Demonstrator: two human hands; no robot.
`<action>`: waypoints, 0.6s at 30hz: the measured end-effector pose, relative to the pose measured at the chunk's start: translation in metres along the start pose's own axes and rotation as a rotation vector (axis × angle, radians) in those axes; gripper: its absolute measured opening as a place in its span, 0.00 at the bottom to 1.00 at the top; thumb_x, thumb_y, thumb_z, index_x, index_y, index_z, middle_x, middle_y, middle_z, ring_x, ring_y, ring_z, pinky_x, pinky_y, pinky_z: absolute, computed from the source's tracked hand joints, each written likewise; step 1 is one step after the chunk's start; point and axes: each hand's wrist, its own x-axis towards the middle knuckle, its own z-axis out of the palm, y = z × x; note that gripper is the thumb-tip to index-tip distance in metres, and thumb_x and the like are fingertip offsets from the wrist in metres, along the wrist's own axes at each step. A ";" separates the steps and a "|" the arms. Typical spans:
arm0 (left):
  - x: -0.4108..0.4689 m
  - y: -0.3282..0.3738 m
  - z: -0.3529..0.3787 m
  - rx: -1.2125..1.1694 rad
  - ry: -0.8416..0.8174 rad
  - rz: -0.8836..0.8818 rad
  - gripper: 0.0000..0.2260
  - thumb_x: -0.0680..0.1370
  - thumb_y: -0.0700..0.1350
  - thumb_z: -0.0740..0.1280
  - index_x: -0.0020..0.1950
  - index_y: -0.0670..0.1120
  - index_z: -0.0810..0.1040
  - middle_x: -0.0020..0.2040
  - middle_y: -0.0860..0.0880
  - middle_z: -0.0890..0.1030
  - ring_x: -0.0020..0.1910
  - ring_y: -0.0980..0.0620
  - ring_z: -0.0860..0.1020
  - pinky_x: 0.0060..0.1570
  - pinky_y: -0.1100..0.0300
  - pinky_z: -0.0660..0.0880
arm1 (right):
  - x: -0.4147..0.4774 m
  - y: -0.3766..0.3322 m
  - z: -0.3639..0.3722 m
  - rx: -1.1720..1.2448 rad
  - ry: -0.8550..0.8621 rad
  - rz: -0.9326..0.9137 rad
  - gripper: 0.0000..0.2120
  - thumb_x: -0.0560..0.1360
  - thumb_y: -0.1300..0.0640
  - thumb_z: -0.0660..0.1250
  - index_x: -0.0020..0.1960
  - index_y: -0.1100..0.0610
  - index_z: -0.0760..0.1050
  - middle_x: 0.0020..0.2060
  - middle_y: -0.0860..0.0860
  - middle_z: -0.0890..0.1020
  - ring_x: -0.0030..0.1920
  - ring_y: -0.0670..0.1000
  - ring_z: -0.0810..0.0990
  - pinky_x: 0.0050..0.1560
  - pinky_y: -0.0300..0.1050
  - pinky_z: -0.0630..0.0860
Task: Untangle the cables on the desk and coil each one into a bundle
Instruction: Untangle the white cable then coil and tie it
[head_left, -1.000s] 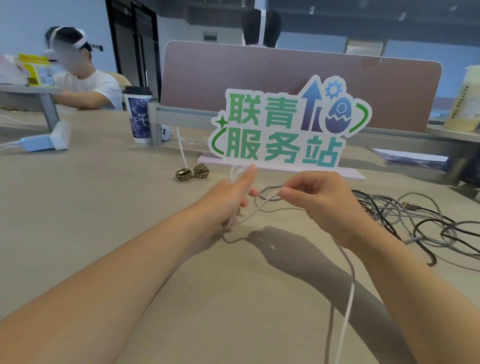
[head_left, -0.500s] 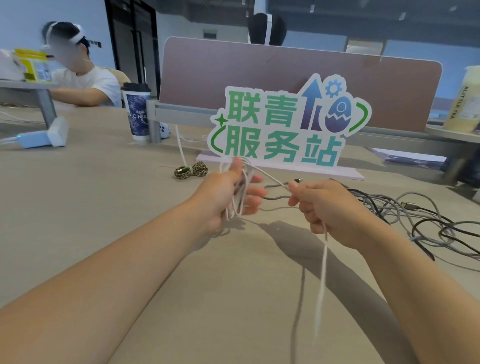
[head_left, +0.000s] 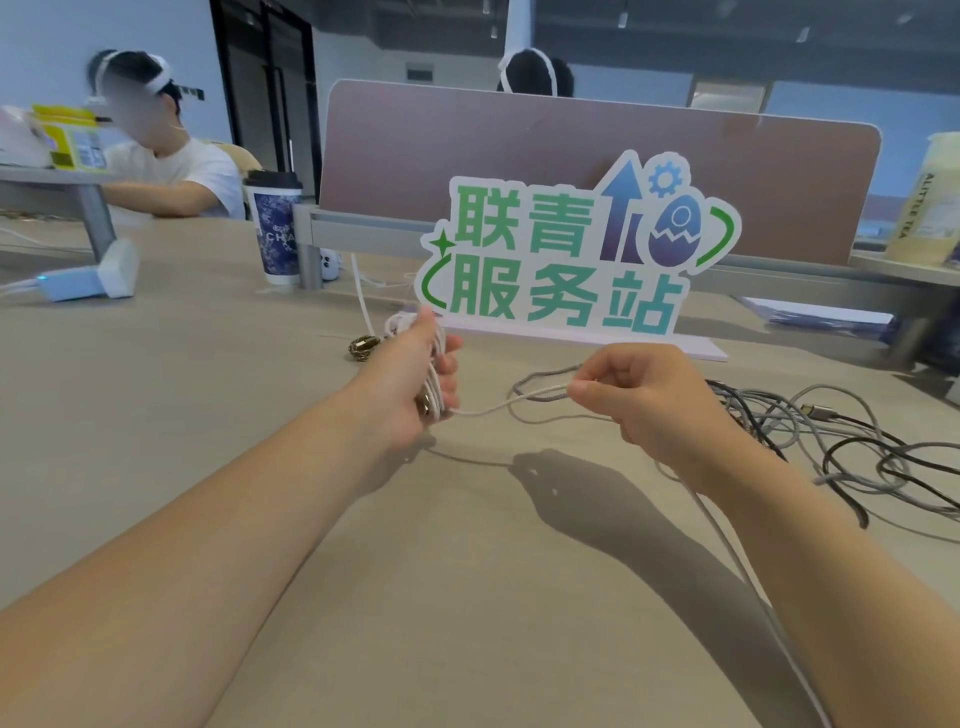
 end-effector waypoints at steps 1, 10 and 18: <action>-0.003 -0.003 0.002 0.178 -0.015 0.005 0.21 0.78 0.60 0.58 0.49 0.42 0.74 0.29 0.51 0.69 0.24 0.56 0.65 0.22 0.64 0.64 | -0.001 -0.002 0.002 -0.027 0.008 -0.067 0.06 0.73 0.58 0.70 0.36 0.54 0.79 0.27 0.52 0.73 0.26 0.46 0.66 0.27 0.36 0.63; -0.033 -0.025 0.022 0.737 -0.756 -0.257 0.27 0.72 0.66 0.55 0.45 0.43 0.78 0.29 0.52 0.68 0.25 0.58 0.61 0.23 0.67 0.59 | -0.001 -0.003 0.010 -0.062 0.025 -0.087 0.09 0.70 0.53 0.73 0.37 0.57 0.79 0.25 0.53 0.73 0.22 0.46 0.65 0.24 0.40 0.63; -0.013 -0.002 0.012 -0.066 -0.194 0.022 0.23 0.82 0.55 0.51 0.56 0.40 0.77 0.43 0.42 0.85 0.38 0.48 0.83 0.39 0.54 0.82 | 0.003 0.011 -0.004 0.000 -0.057 0.253 0.17 0.79 0.50 0.60 0.40 0.61 0.76 0.25 0.50 0.65 0.21 0.46 0.62 0.20 0.38 0.64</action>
